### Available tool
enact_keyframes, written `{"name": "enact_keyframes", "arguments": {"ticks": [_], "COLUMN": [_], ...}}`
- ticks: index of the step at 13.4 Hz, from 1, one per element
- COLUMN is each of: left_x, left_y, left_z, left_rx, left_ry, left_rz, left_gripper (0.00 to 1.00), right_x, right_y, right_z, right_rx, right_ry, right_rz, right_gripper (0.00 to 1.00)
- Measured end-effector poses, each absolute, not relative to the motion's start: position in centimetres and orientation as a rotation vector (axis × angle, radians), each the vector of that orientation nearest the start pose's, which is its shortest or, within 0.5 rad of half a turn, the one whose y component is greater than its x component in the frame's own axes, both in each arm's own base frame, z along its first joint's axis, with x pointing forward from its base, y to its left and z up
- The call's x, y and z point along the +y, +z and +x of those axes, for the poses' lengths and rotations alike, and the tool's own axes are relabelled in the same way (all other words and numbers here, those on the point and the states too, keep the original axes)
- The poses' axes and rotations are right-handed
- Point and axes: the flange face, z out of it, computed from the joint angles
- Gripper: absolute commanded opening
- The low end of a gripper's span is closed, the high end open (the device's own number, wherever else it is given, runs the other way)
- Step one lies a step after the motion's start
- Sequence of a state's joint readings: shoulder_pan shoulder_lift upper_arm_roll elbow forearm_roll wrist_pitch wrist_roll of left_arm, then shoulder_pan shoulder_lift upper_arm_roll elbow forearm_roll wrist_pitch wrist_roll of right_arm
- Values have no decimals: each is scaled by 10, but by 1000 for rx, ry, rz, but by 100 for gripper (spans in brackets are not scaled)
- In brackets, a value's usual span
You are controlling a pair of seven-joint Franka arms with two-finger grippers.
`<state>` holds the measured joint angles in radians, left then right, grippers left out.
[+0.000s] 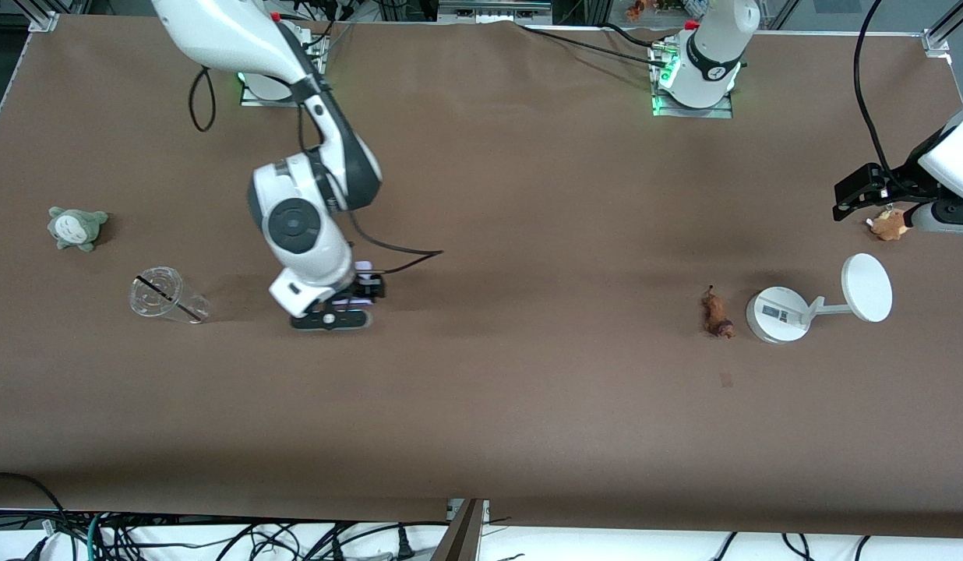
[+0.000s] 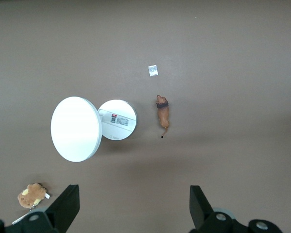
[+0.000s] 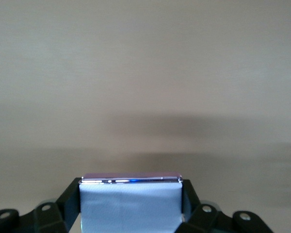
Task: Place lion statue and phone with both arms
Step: 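Carry the white phone with the right gripper toward the clear cup, then lower the phone beside the clear cup and open the right gripper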
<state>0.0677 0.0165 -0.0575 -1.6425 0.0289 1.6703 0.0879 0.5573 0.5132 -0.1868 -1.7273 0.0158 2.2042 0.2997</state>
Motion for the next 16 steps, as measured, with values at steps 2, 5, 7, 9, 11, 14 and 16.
{"name": "enact_keyframes", "arguments": {"ticks": [2,5,7,9,11,14,16], "left_x": [9,9,9,9,9,9,9], "left_y": [590,590,590,590,590,590,590], "left_z": [567,567,566,566,566,566,565], "left_rx": [125,126,126,126,126,126,126], "left_ry": [-15,-16,-14,-5,-4,-4,-3], "left_rz": [-3111,-3111,-3111,-3111,-3111,-3111,-3111], "left_gripper": [100,100,100,100,100,100,100], "right_x": [207,159,123,77,41,36,35], "right_y": [290,285,280,267,249,220,200], "right_z": [619,626,631,634,634,632,632], "right_rx": [-176,-199,-204,-208,-211,-217,-224], "right_ry": [20,50,81,103,107,92,70], "right_rz": [-3248,-3265,-3232,-3183,-3171,-3187,-3200], "right_gripper": [46,46,46,46,46,46,46]}}
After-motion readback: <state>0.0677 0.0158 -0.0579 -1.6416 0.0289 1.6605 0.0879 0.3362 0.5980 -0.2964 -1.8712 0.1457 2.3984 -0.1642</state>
